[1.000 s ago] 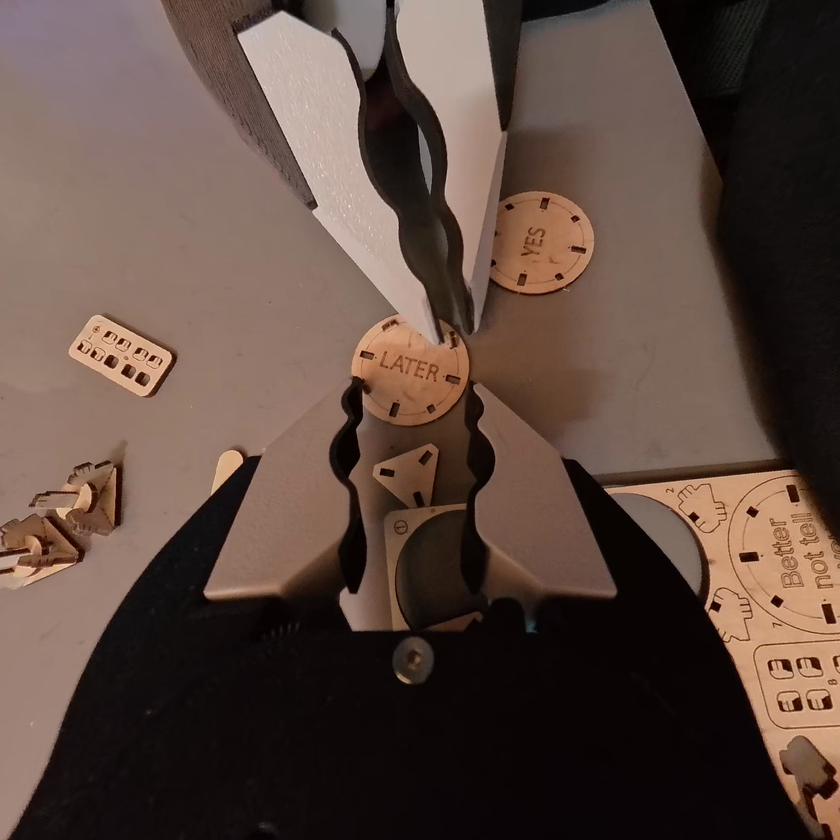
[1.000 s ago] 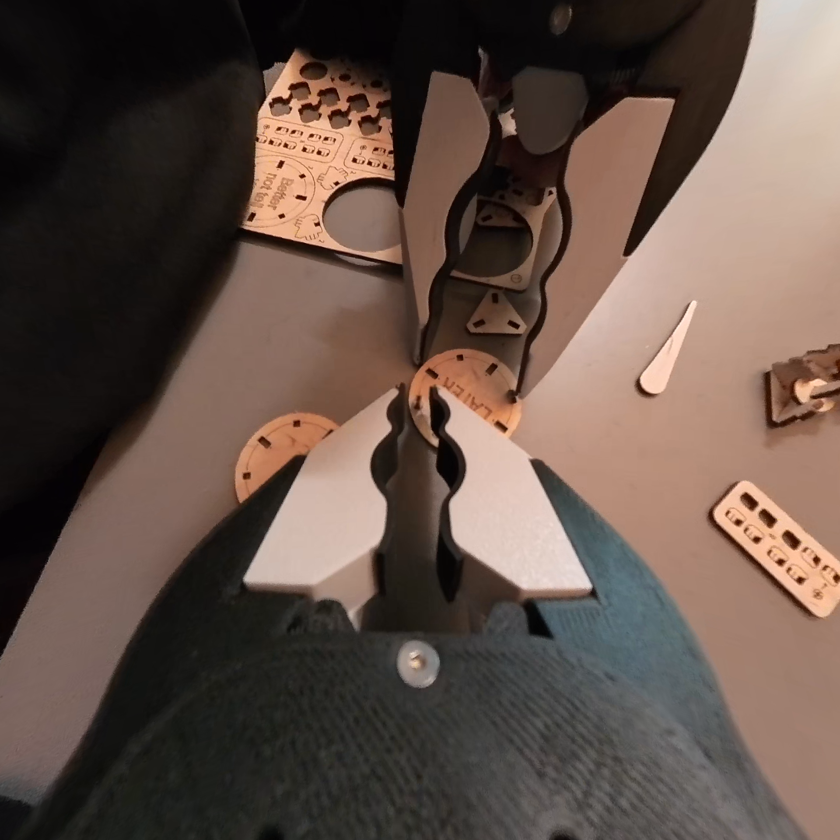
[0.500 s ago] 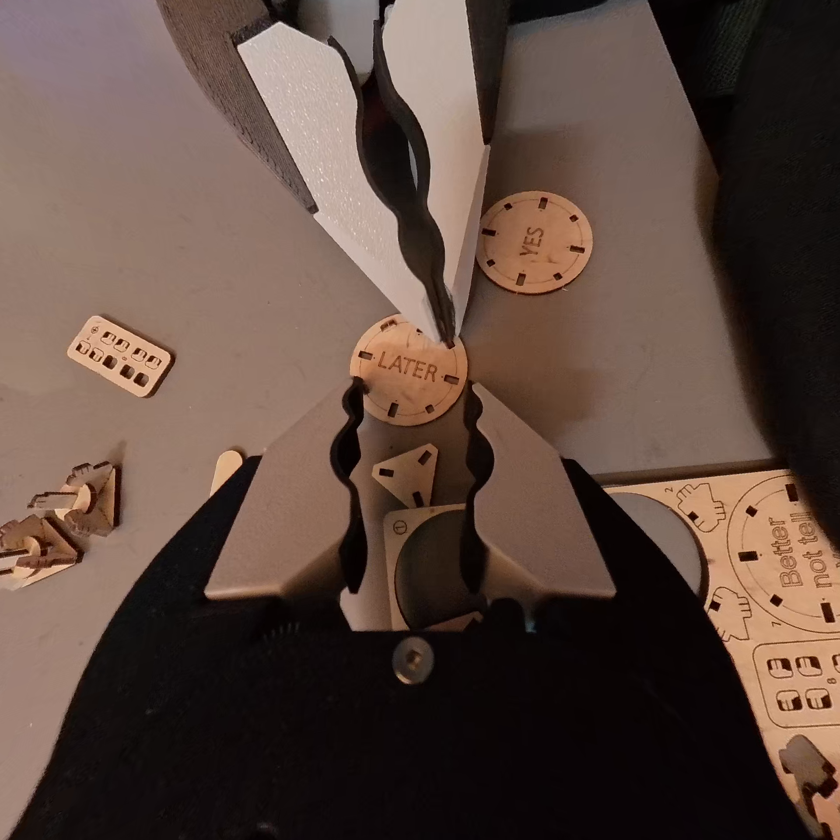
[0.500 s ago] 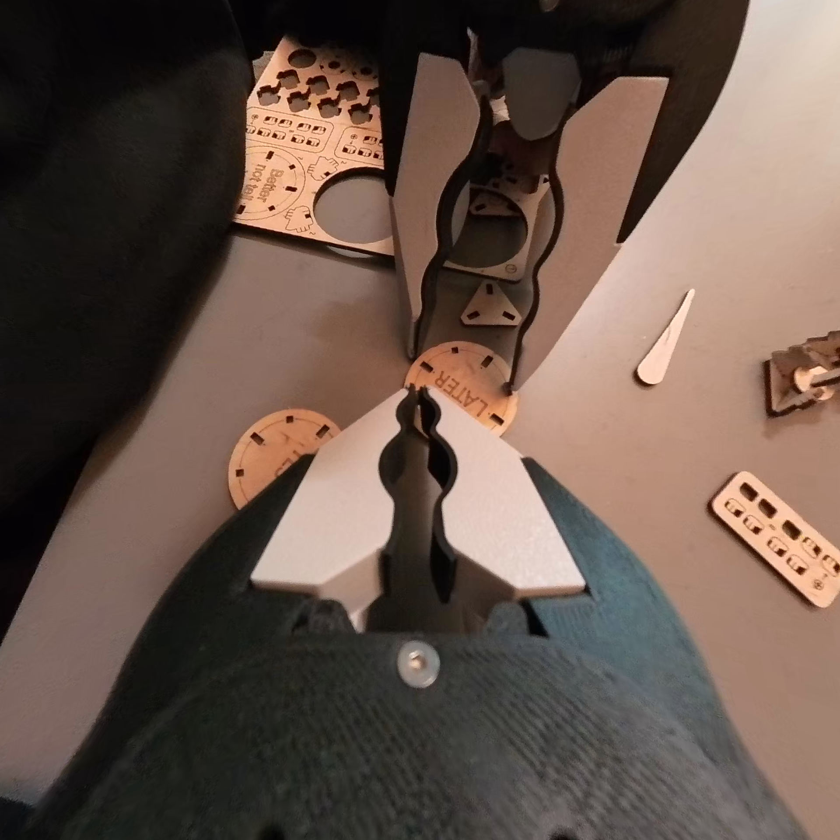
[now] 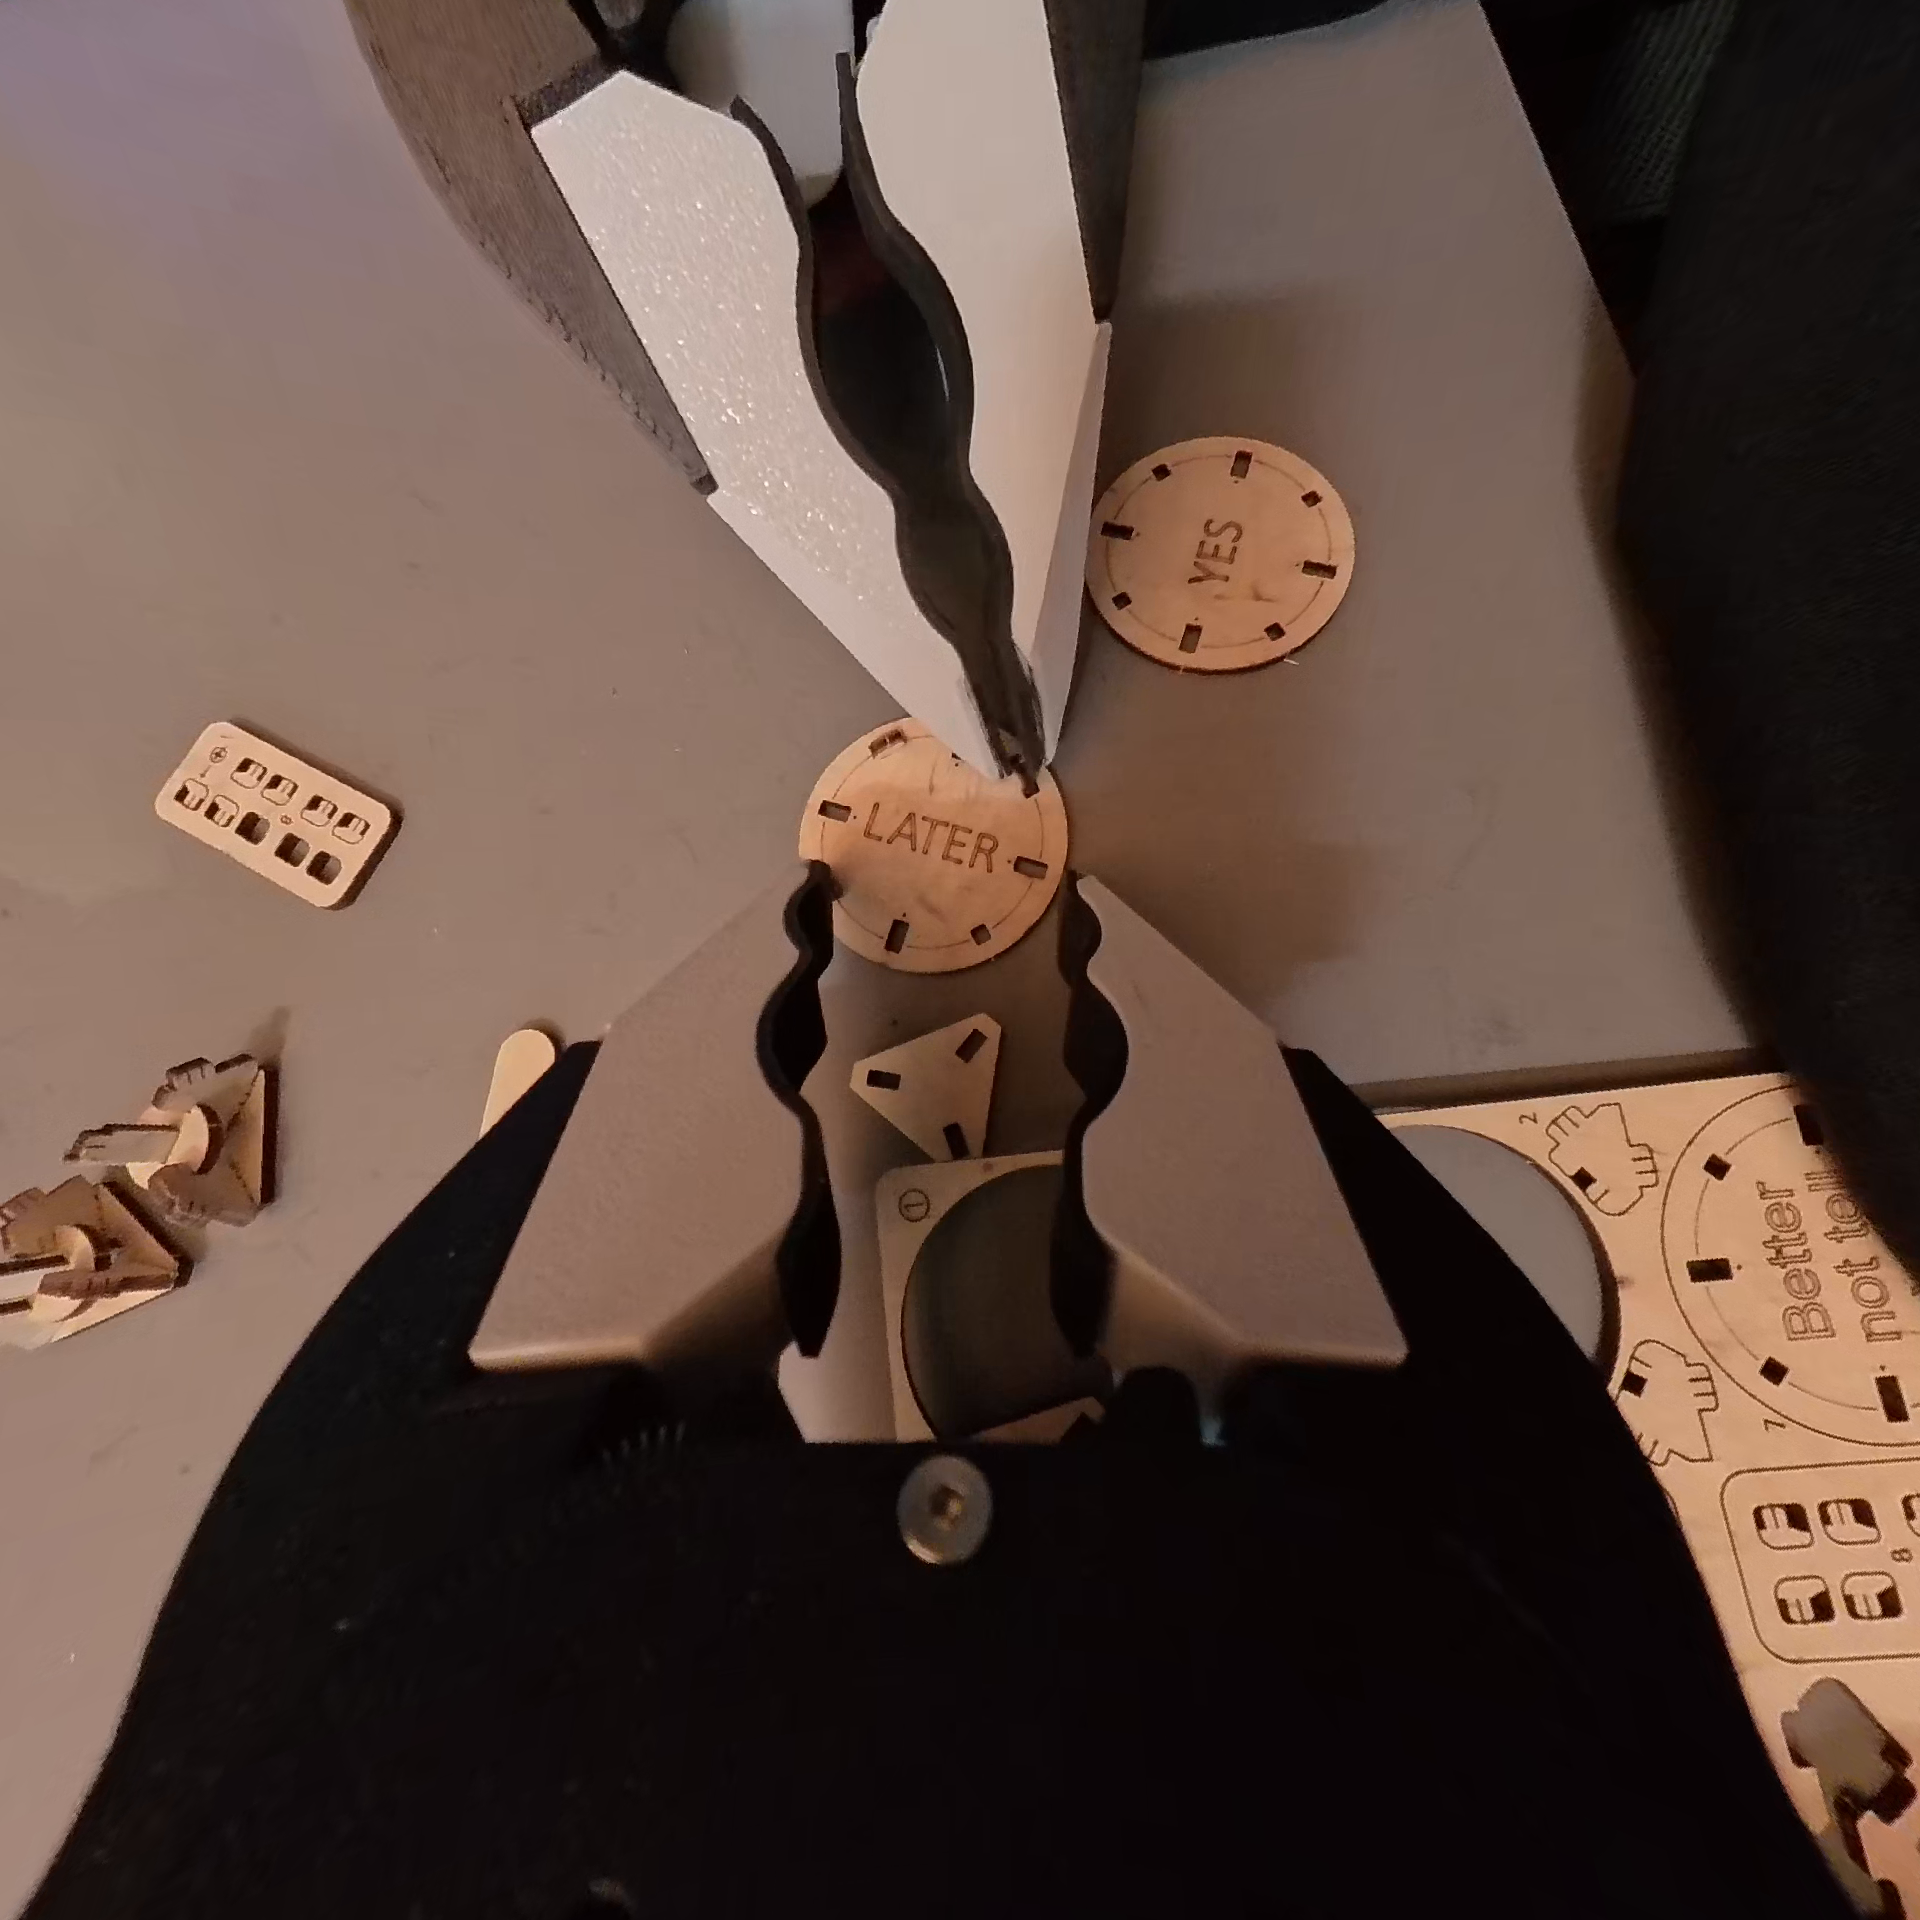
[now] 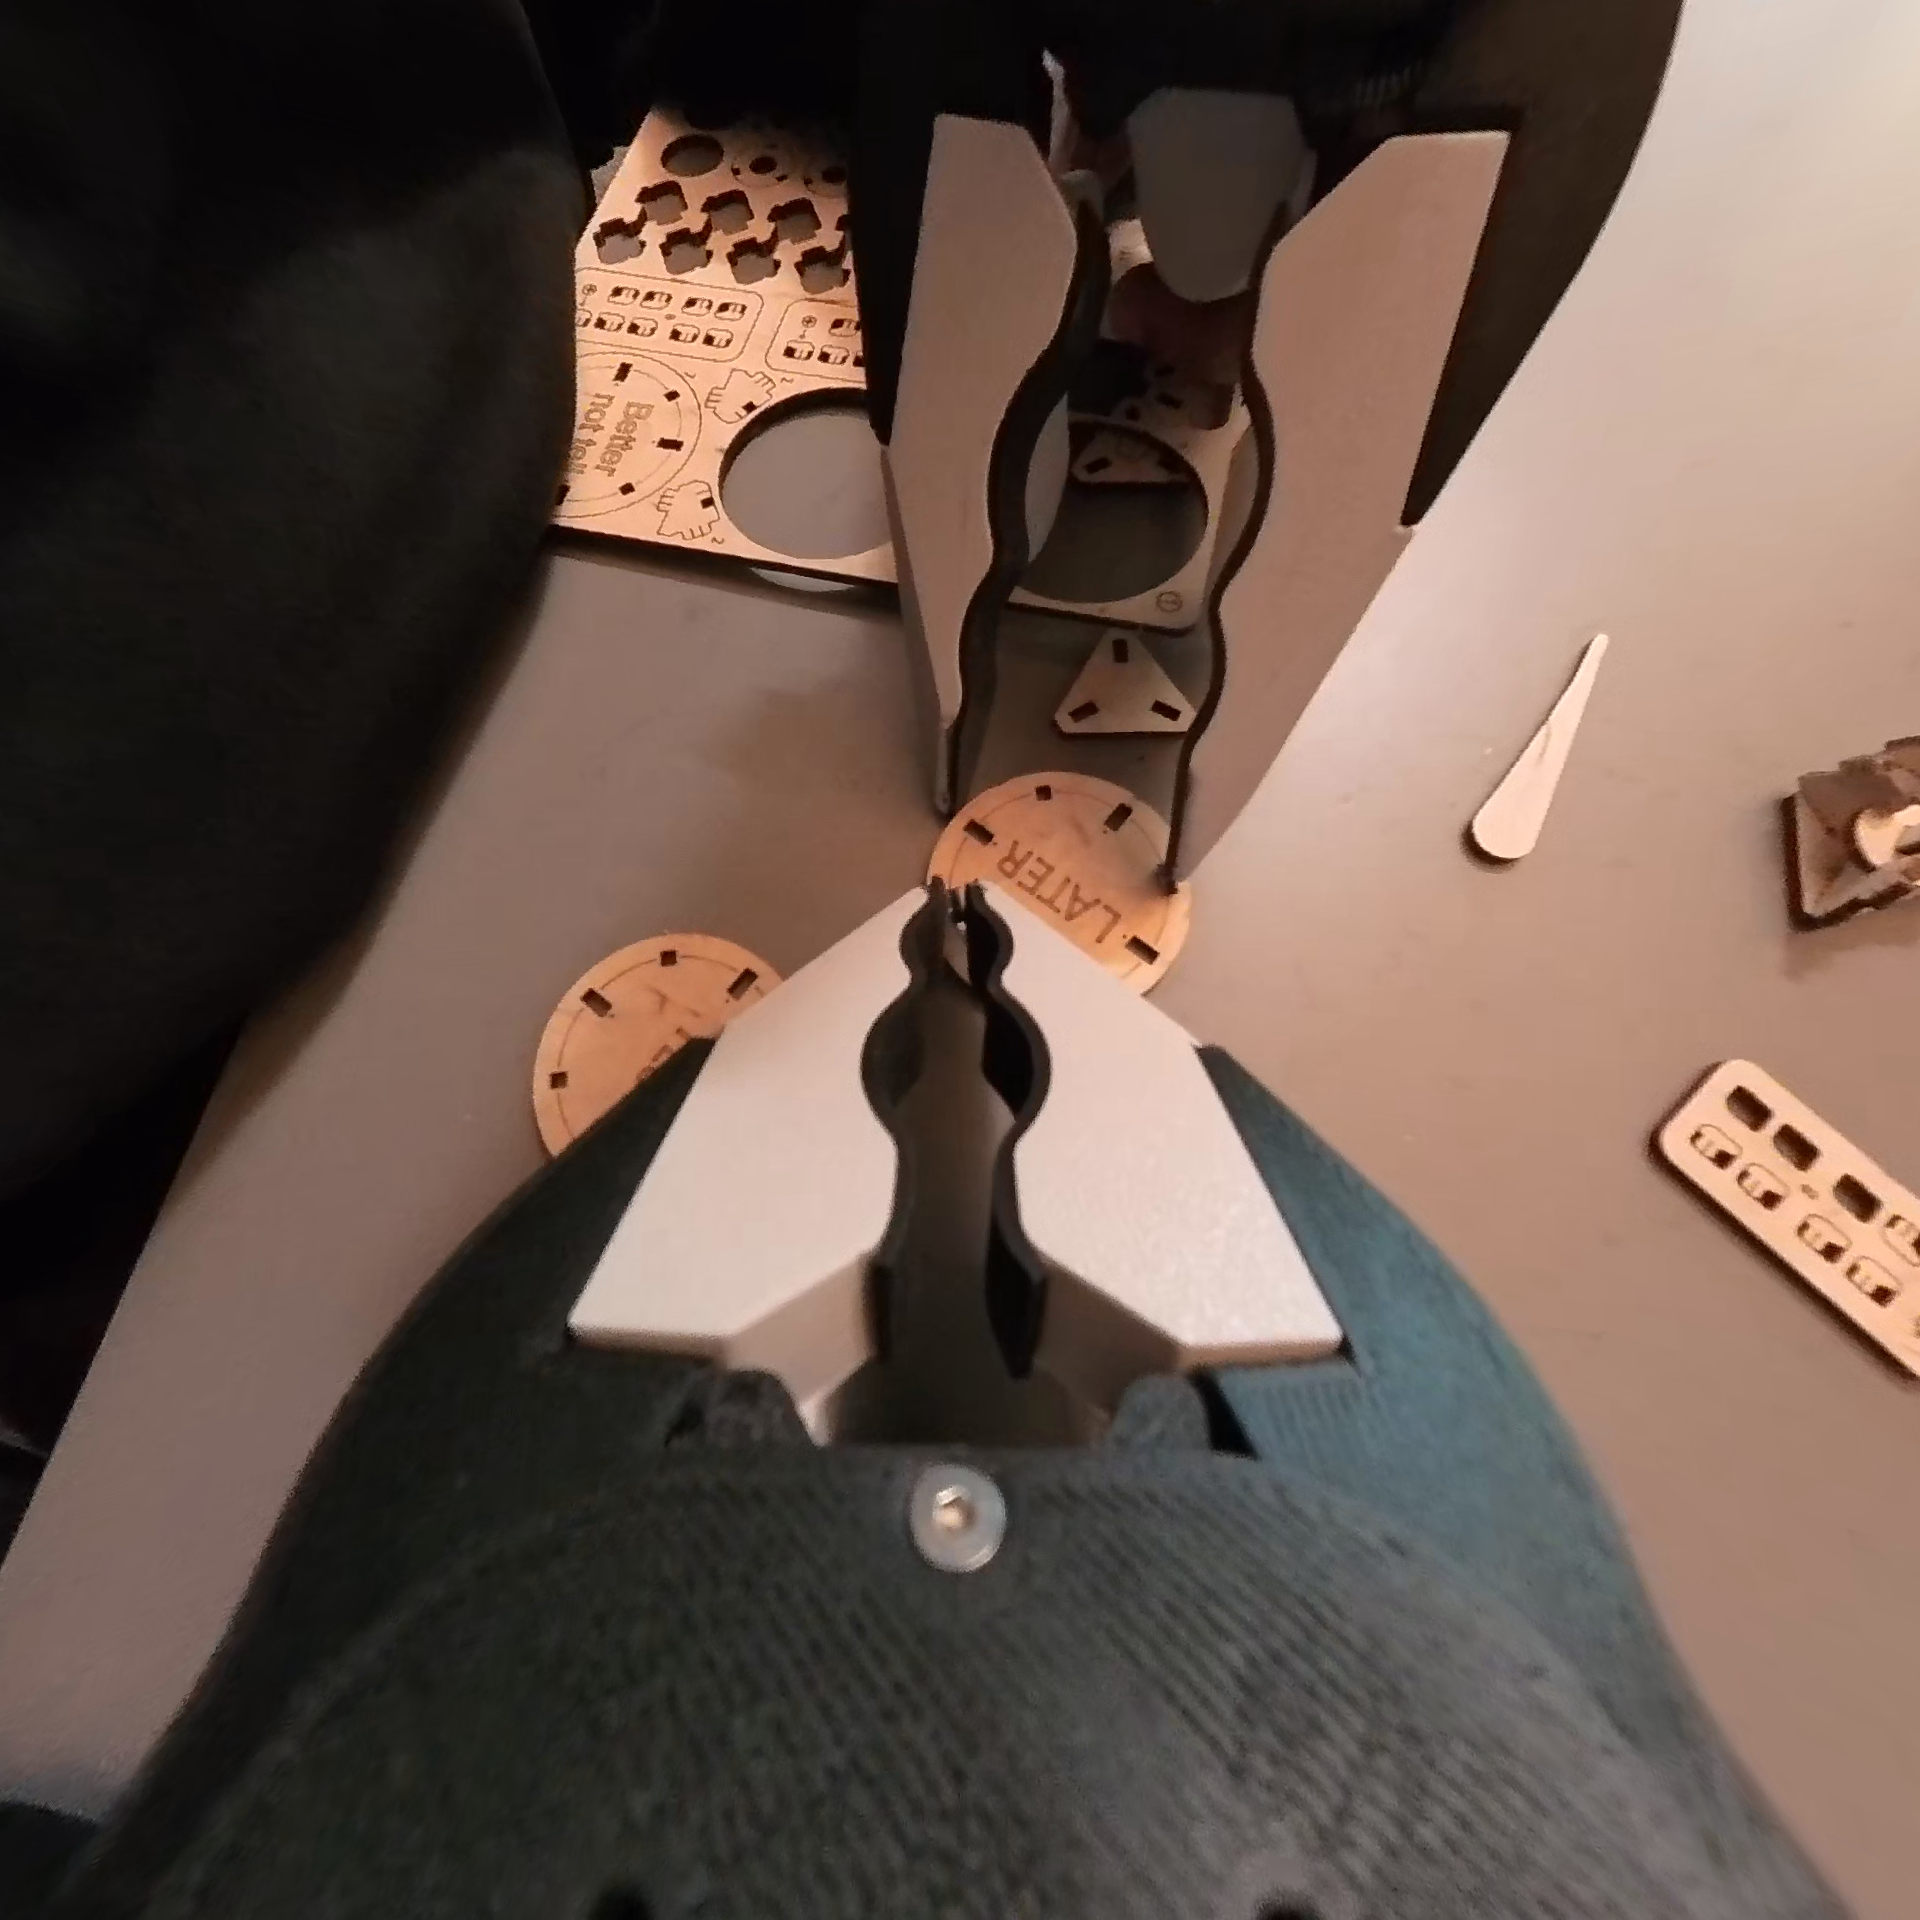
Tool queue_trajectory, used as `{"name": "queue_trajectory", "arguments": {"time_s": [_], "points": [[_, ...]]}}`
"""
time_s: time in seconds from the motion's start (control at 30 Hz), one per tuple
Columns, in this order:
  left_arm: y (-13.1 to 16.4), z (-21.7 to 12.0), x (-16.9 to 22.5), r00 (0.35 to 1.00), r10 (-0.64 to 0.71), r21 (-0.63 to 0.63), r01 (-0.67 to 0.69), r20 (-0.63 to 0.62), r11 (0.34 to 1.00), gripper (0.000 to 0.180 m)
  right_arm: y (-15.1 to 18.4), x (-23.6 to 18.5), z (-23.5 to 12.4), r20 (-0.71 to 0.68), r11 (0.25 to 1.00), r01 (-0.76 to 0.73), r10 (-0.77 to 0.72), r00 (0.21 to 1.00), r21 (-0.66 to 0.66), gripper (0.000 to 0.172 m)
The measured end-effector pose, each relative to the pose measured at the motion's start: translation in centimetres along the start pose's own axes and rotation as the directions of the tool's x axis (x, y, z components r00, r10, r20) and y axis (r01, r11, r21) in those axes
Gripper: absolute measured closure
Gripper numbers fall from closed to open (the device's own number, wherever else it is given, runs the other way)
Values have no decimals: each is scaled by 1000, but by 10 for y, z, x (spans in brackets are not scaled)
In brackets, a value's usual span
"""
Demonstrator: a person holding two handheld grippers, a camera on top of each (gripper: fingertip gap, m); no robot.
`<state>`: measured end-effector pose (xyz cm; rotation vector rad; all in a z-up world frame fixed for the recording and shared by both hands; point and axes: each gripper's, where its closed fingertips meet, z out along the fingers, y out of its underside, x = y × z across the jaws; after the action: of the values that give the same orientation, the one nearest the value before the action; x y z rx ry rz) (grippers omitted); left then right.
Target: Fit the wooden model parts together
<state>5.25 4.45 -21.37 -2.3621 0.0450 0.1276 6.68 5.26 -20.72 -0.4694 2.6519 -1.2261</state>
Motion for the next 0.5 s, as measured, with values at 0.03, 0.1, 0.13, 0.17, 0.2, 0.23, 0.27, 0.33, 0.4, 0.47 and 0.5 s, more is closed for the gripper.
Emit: {"name": "queue_trajectory", "arguments": {"time_s": [0.03,0.1,0.13,0.17,0.2,0.23,0.27,0.33,0.4,0.47,0.5], "points": [[0,0,0,1000,0,0,0,0,1000,139,0,0,0,1,1000,-1,1,1000,0,169],[0,0,0,1000,2,0,-2,0,1000,139,0,-1,0,2,1000,-1,1,1000,-2,169],[0,0,0,1000,1,0,-1,-1,1000,139,0,-1,1,3,1000,-1,1,1000,-2,169],[0,0,0,1000,1,0,-1,-2,1000,139,0,-1,1,4,1000,-1,1,1000,-3,169],[0,0,0,1000,0,0,0,-2,1000,139,0,-2,1,6,1000,-1,1,1000,-4,169],[0,0,0,1000,0,-1,0,-1,1000,140,1,-1,1,2,1000,0,0,1000,-10,170],[0,0,0,1000,1,-1,-1,-1,1000,140,3,-1,2,-1,1000,1,-1,1000,-20,170],[0,0,0,1000,0,-1,0,-2,1000,140,4,-1,2,1,1000,-3,3,1000,-23,170],[0,0,0,1000,1,-1,-1,-1,1000,140,3,-1,2,3,1000,-4,4,1000,-23,169],[0,0,0,1000,1,-1,-1,-1,1000,140,3,-1,2,2,1000,-3,3,1000,-24,170],[0,0,0,1000,1,-1,-1,-1,1000,140,3,-1,2,2,1000,-2,2,1000,-24,170]]}}
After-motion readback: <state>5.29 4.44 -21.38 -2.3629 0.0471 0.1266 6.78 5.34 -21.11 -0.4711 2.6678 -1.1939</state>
